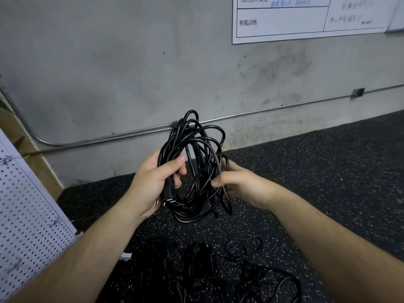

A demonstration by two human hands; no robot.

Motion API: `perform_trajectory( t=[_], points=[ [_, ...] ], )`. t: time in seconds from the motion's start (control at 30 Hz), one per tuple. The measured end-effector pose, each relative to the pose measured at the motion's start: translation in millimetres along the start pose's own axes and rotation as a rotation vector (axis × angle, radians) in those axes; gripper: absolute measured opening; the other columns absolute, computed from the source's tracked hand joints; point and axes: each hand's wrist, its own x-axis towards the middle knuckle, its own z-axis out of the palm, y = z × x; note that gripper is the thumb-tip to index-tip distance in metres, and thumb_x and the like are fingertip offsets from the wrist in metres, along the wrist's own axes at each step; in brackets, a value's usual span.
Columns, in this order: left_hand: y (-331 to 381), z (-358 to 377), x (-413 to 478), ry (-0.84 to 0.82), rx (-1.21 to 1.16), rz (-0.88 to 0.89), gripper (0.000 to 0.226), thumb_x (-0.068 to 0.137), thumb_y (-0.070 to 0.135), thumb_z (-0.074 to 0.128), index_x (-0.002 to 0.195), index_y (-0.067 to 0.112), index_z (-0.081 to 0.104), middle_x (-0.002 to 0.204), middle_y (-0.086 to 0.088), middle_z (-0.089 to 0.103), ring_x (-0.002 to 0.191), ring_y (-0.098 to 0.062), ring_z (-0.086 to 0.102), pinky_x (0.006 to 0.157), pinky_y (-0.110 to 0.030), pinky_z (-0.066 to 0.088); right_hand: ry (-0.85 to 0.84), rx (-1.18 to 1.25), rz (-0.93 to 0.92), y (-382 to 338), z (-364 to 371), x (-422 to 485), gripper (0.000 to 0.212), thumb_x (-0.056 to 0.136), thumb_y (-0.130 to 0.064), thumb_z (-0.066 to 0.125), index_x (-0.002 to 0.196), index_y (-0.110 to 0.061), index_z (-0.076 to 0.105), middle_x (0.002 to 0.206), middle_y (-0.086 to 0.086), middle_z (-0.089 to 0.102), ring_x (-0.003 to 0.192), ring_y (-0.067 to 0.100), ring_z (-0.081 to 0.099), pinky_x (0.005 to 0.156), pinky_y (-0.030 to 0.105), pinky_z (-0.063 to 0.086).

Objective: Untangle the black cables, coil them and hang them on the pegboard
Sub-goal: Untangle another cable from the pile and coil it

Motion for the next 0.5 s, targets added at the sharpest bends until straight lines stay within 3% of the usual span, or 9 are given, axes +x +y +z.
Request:
perform_trajectory(
  t=[0.07,0.2,0.3,0.37,0.5],
  points=[
    [0.8,-2.6,0.6,-0.018,-0.056,-0.007,0.01,0.086,0.019,0.07,0.077,0.02,0.067,0.074,-0.006,0.058,0.053,-0.013,0.046,0.051,-0.023,0.042,-0.084,-0.004,0.02,2.2,-2.2,-1.8,0.063,0.07,-0.027,0.071,0.131,-0.036,0.056,0.13,-0.003,0.068,0.125,0.019,0.06,0.112,0.049,0.039],
    [4.0,-8.3,2.9,-0.051,-0.084,0.005,0.014,0.09,0.015,0.069,0.083,0.01,0.058,0.073,-0.006,0.056,0.051,-0.012,0.044,0.048,-0.022,0.039,-0.106,-0.044,-0.013,-5.7,-16.0,-5.7,0.069,0.068,-0.034,0.079,0.133,-0.028,0.058,0.123,-0.005,0.071,0.12,0.017,0.064,0.109,0.043,0.042],
    [3.6,-11.6,4.3,0.028,0.03,0.005,0.009,0.093,0.017,0.067,0.087,0.013,0.06,0.074,-0.004,0.059,0.055,-0.013,0.047,0.055,-0.026,0.042,0.002,-0.047,-0.084,-14.1,-24.1,-7.6,0.054,0.07,-0.033,0.089,0.117,-0.017,0.066,0.1,-0.003,0.071,0.094,0.02,0.065,0.083,0.034,0.05],
    [-0.9,-8.1,3.5,0.084,0.14,0.004,0.009,0.098,0.016,0.064,0.089,0.019,0.063,0.075,-0.002,0.062,0.058,-0.014,0.05,0.061,-0.03,0.044,0.071,-0.066,-0.1,-19.3,-19.3,-7.3,0.059,0.07,-0.034,0.09,0.115,-0.013,0.061,0.09,-0.004,0.065,0.078,0.016,0.061,0.064,0.03,0.05],
    [-10.3,7.9,1.7,0.137,0.206,0.049,0.007,0.101,0.017,0.061,0.094,0.018,0.063,0.072,0.003,0.063,0.059,-0.011,0.053,0.059,-0.025,0.047,0.236,-0.141,-0.048,-22.7,7.6,-3.2,0.074,0.068,-0.051,0.088,0.124,-0.022,0.05,0.111,-0.005,0.069,0.091,0.008,0.072,0.068,0.025,0.055]
  ],
)
